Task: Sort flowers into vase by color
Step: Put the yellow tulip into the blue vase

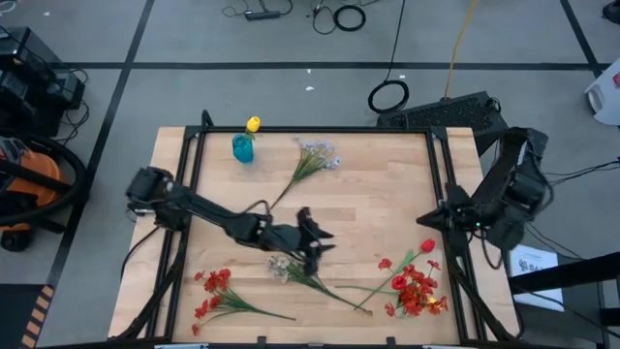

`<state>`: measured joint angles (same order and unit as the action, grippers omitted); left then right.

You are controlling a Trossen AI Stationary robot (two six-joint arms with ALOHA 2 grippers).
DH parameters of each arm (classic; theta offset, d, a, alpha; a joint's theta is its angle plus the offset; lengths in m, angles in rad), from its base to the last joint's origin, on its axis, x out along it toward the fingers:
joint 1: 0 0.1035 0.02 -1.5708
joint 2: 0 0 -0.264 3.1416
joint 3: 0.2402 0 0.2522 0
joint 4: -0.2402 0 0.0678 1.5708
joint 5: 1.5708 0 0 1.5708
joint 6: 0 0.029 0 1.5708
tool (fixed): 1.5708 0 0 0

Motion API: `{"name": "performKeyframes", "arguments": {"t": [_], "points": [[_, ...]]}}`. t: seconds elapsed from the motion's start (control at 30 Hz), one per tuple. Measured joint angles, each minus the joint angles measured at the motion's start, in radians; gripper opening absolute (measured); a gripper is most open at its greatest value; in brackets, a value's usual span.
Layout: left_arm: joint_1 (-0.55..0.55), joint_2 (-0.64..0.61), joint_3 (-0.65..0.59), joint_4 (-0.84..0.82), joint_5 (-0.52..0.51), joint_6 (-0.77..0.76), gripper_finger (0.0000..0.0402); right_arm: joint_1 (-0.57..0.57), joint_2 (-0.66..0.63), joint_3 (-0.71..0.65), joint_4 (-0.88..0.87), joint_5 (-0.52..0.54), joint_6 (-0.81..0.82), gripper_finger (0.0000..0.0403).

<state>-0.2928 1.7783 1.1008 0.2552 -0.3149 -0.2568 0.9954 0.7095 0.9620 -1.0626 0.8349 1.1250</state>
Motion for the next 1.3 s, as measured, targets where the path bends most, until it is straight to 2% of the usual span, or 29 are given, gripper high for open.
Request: {"name": "performKeyframes", "arguments": {"t": [0.2,0.33,0.47,0.6,0.8,1.07,1.3], "points": [[0.027,0.15,0.224,-0.158,0.103,0.027,0.0131,-0.152,-0.084,-0.162,0.133,-0.152,-0.047,0.0],[0.041,0.23,0.352,-0.258,0.151,0.029,0.0131,-0.247,-0.138,-0.232,0.248,-0.221,-0.151,0.0],[0.045,0.296,0.441,-0.297,0.202,0.035,0.0131,-0.339,-0.18,-0.283,0.334,-0.29,-0.244,0.0],[0.036,0.36,0.501,-0.299,0.288,0.035,0.0131,-0.408,-0.198,-0.328,0.375,-0.365,-0.258,0.0],[0.001,0.486,0.629,-0.334,0.315,0.04,0.0131,-0.453,-0.197,-0.41,0.46,-0.456,-0.266,0.0],[-0.026,0.65,0.862,-0.563,0.302,0.111,0.0131,-0.464,-0.197,-0.447,0.522,-0.479,-0.25,0.0],[-0.028,0.734,0.917,-0.606,0.314,0.109,0.0131,-0.464,-0.197,-0.447,0.564,-0.505,-0.234,0.0]]}}
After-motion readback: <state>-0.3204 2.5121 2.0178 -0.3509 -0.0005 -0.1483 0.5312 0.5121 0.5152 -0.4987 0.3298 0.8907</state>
